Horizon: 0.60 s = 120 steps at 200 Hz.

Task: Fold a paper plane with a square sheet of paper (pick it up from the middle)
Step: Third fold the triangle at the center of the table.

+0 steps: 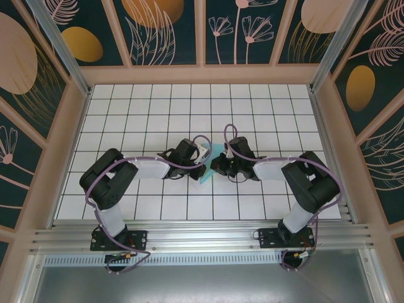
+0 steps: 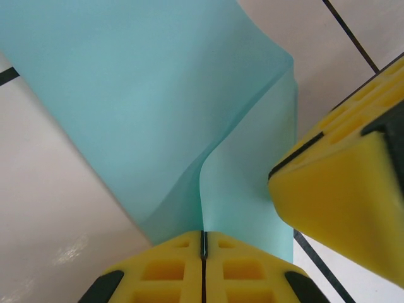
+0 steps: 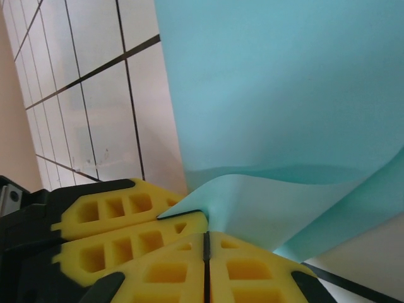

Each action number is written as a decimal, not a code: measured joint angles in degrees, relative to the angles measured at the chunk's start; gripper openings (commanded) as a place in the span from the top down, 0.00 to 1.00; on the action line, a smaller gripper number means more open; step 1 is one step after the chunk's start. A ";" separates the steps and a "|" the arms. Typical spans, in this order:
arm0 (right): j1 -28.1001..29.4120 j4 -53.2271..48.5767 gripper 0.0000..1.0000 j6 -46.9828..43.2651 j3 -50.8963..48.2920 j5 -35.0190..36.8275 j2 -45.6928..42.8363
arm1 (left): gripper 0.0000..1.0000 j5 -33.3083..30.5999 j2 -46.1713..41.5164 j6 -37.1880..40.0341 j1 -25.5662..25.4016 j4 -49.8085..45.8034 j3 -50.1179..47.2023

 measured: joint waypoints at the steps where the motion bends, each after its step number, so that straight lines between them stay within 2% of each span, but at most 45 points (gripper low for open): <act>1: 0.00 0.00 0.90 0.00 0.00 0.00 0.04 | 0.91 0.00 0.00 -0.02 0.00 0.00 0.00; 120: 0.00 -0.13 0.91 -0.02 0.39 0.48 3.58 | 0.90 -0.55 0.09 0.00 0.00 -0.20 0.11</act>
